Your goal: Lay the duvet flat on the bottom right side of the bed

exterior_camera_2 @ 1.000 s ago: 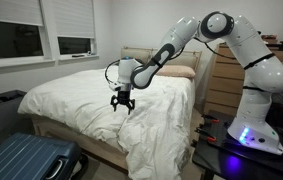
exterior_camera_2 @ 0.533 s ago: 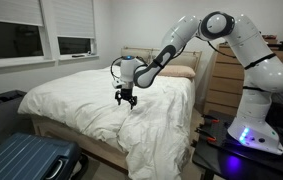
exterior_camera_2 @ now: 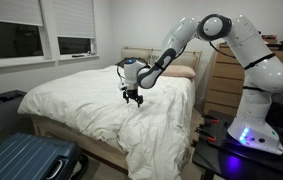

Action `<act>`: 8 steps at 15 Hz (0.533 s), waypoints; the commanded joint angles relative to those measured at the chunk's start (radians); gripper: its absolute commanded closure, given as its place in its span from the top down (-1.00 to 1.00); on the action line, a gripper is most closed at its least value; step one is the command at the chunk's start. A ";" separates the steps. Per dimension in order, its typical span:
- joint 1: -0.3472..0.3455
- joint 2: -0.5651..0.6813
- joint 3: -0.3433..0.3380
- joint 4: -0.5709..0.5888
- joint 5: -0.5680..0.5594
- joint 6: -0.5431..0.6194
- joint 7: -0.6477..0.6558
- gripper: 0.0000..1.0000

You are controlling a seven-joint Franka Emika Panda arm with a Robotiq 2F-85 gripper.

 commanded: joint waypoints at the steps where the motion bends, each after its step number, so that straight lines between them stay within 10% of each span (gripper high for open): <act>1: -0.020 0.012 0.001 -0.004 -0.047 -0.012 0.017 1.00; 8: -0.073 0.084 0.009 0.013 -0.036 -0.021 -0.011 1.00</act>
